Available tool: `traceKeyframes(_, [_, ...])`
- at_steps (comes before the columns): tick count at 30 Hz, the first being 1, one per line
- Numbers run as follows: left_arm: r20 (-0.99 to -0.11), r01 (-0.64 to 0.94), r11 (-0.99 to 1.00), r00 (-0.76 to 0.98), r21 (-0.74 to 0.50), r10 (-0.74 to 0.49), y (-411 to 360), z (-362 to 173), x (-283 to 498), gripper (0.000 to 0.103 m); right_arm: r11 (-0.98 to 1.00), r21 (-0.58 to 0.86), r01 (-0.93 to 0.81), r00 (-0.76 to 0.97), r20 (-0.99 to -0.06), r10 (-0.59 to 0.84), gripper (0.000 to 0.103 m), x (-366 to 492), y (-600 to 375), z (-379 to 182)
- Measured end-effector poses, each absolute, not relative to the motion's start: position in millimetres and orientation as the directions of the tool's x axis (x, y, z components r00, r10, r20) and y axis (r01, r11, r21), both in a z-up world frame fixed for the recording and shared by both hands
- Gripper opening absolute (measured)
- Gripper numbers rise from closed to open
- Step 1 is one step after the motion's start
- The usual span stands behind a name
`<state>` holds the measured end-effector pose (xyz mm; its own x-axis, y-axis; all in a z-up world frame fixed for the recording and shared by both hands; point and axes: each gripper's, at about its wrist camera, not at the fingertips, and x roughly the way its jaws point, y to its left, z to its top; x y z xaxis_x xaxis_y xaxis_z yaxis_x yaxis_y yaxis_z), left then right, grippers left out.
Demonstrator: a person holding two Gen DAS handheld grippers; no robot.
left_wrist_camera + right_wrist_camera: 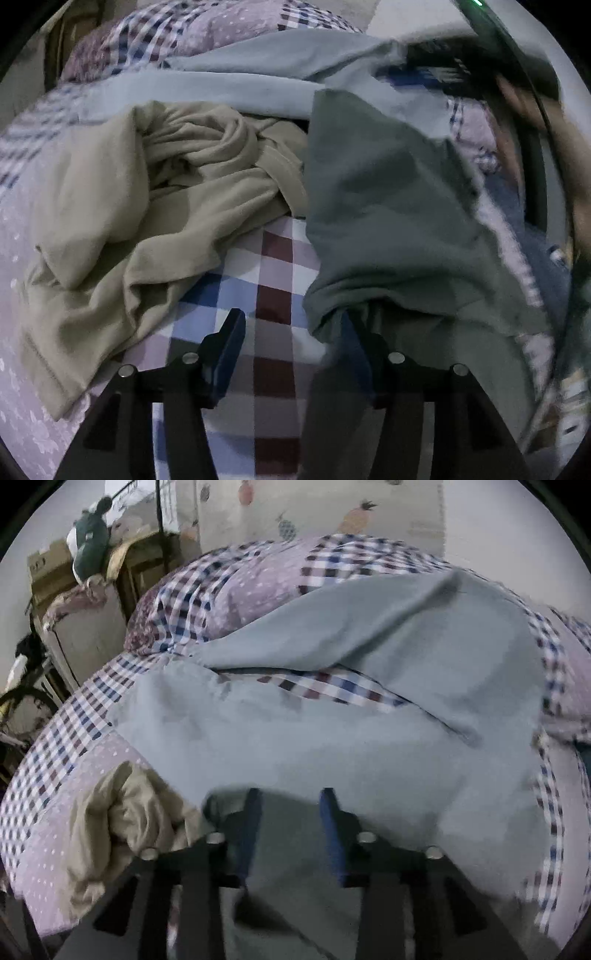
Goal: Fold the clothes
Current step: 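Smooth the folded green sweatshirt flat with both tools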
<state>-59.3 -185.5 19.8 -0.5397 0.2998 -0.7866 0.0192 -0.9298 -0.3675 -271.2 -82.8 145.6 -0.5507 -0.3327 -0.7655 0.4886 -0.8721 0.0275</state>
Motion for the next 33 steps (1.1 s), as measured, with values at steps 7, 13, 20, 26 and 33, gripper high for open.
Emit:
traceKeyframes(7, [-0.753,0.1,-0.885,-0.573,-0.455,0.323,-234.4,28.1,-31.0,0.07,-0.864,0.133,0.485,-0.538,-0.733,-0.415,0.041,-178.0,21.5,155.8])
traceKeyframes(13, [-0.74,0.052,-0.866,-0.547,-0.497,0.392,-236.5,25.6,-16.3,0.069,-0.869,0.22,0.444,-0.544,-0.705,-0.456,0.044,-58.4,110.4,153.3])
traceKeyframes(20, [-0.735,-0.041,-0.898,-0.559,-0.438,0.384,-202.8,37.4,48.4,0.069,-0.844,0.242,0.478,-0.53,-0.687,-0.497,0.046,72.2,149.9,125.5])
traceKeyframes(26, [-0.737,0.041,-0.89,-0.578,-0.454,0.35,-207.4,25.9,130.9,0.069,-0.776,0.223,0.589,-0.464,-0.693,-0.552,0.046,136.0,123.5,109.1])
traceKeyframes(33, [-0.766,0.205,-0.831,-0.544,-0.517,0.343,-211.1,-6.4,202.4,0.069,-0.66,0.249,0.709,-0.387,-0.644,-0.66,0.046,170.6,90.0,109.8])
